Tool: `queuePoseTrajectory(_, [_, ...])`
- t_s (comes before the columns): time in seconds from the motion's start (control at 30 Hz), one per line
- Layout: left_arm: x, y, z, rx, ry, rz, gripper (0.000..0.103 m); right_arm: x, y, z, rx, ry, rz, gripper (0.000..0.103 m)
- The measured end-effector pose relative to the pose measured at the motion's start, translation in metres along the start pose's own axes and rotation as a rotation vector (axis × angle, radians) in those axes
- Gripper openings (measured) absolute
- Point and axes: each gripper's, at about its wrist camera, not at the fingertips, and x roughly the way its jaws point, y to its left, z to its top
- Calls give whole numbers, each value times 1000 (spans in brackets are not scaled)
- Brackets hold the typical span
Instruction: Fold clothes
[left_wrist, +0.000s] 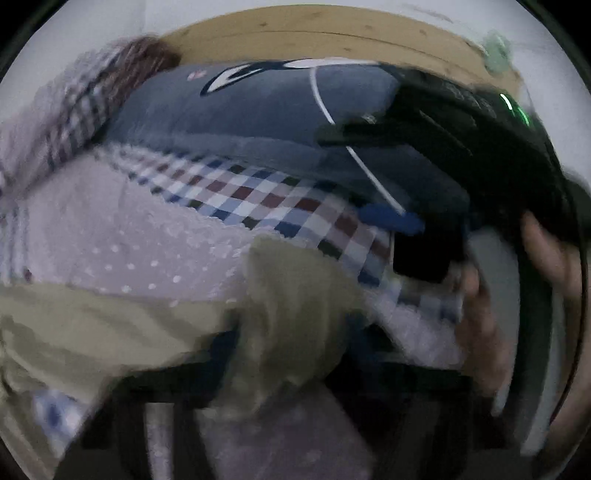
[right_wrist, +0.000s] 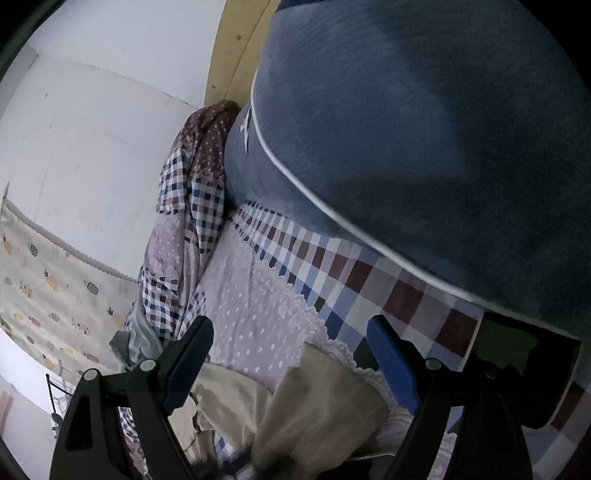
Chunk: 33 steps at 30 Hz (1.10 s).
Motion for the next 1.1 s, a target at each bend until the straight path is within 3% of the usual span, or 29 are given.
queuePoseTrajectory(0.03, [-11,-9,0,37,-33,-59,4,-1,-1,1,2,0,0,89])
queuePoseTrajectory(0.07, [-25,-23,-5,135,-74,-94,10,-1,-2,1,4,-1,0,89])
queuePoseTrajectory(0.1, [-35,-32,-12,213,-88,-98,16,-3,-4,2,8,-5,0,89])
queuePoseTrajectory(0.13, [-37,-31,-18,224,-59,-82,18,-4,-5,3,12,-10,0,89])
queuePoseTrajectory(0.23, [-39,6,-35,84,2,38,31,-10,-7,5,28,-28,0,89])
queuePoseTrajectory(0.3, [-49,24,-44,0,-16,77,55,-11,-7,6,25,-29,0,89])
queuePoseTrajectory(0.4, [-63,39,-54,-74,-54,115,73,-15,-8,7,22,-37,-6,89])
queuePoseTrajectory(0.53, [-65,20,-53,-46,-68,113,74,-23,-12,11,29,-56,-18,89])
queuePoseTrajectory(0.73, [-38,-59,-39,219,-46,132,74,-31,-14,14,40,-71,-18,89])
queuePoseTrajectory(0.8, [-23,-70,-36,261,-21,146,74,-32,-14,14,39,-70,-16,89])
queuePoseTrajectory(0.87, [-7,-70,-34,259,11,168,68,-33,-14,15,40,-68,-12,89])
queuePoseTrajectory(0.93, [6,-59,-31,215,44,192,40,-34,-15,15,39,-66,-11,89])
queuePoseTrajectory(0.97, [10,-50,-29,182,59,199,11,-34,-15,16,37,-65,-11,89])
queuePoseTrajectory(1.0, [6,-40,-27,134,49,183,1,-34,-15,16,36,-64,-10,89])
queuePoseTrajectory(1.1, [-25,-9,-24,5,-51,117,1,-34,-15,17,32,-61,-10,89])
